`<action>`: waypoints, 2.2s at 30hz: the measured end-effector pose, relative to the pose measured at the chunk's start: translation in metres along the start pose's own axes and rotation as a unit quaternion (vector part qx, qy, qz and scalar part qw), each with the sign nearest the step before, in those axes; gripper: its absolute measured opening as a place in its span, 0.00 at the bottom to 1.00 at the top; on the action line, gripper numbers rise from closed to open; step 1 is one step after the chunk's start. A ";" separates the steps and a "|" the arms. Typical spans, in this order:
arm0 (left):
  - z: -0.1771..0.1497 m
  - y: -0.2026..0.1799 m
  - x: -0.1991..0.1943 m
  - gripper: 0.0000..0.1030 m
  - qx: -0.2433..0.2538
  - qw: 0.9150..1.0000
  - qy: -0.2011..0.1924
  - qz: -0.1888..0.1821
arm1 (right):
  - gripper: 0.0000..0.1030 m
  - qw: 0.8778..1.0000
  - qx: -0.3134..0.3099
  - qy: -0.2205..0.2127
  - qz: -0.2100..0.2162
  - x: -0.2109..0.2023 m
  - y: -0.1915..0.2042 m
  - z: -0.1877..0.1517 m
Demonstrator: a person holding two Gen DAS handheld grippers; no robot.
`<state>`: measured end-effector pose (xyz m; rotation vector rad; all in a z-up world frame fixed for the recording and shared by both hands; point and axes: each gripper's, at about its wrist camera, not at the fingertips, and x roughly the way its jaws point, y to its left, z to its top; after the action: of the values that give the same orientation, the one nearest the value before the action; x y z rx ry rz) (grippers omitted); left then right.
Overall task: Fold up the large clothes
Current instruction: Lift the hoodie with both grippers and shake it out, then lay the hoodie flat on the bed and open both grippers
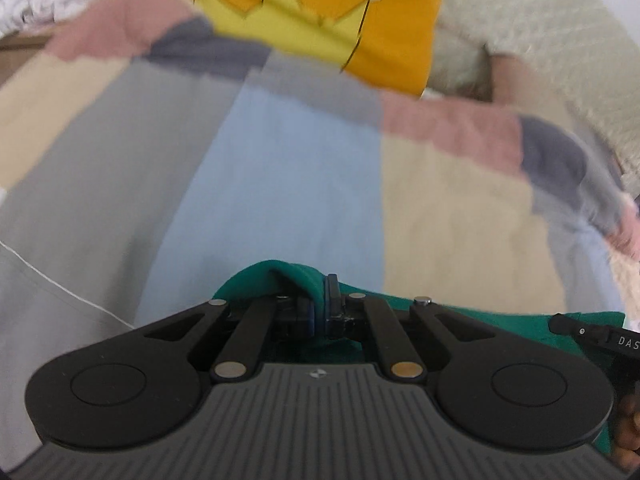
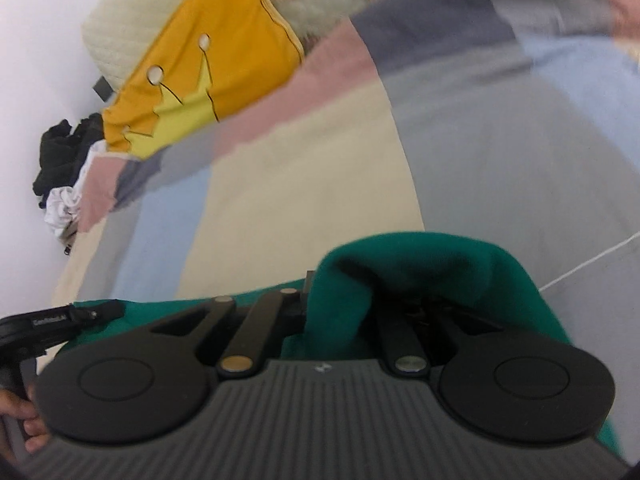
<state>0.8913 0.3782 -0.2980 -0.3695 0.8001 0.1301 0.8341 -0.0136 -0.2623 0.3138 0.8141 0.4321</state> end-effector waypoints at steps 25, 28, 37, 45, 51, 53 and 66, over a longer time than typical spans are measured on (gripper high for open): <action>-0.018 -0.018 -0.167 0.69 0.014 1.000 -0.026 0.001 | 0.75 0.996 -0.081 0.009 -0.025 -0.081 0.046 -0.015; -0.035 -0.021 -0.214 0.69 0.012 0.999 -0.046 -0.009 | 0.75 0.995 -0.102 -0.012 -0.017 -0.125 0.062 -0.028; -0.110 -0.058 -0.383 0.69 0.036 0.997 -0.072 -0.019 | 0.75 0.985 -0.157 -0.069 -0.030 -0.279 0.110 -0.084; -0.233 -0.083 -0.477 0.76 0.055 0.996 -0.063 -0.025 | 0.75 0.980 -0.171 -0.092 -0.032 -0.389 0.115 -0.171; -0.320 -0.092 -0.489 0.81 0.069 0.997 -0.031 -0.027 | 0.75 0.981 -0.168 -0.096 -0.030 -0.421 0.095 -0.234; -0.344 -0.092 -0.482 0.81 0.064 0.998 -0.011 -0.027 | 0.75 0.982 -0.160 -0.096 -0.025 -0.424 0.081 -0.253; -0.408 -0.126 -0.393 0.80 0.131 0.989 0.063 -0.007 | 0.75 0.988 -0.127 -0.080 -0.046 -0.391 0.026 -0.290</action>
<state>0.3747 0.1190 -0.2397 -0.1349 0.9279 -0.0125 0.3715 -0.1505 -0.1934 0.0724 0.6055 0.4121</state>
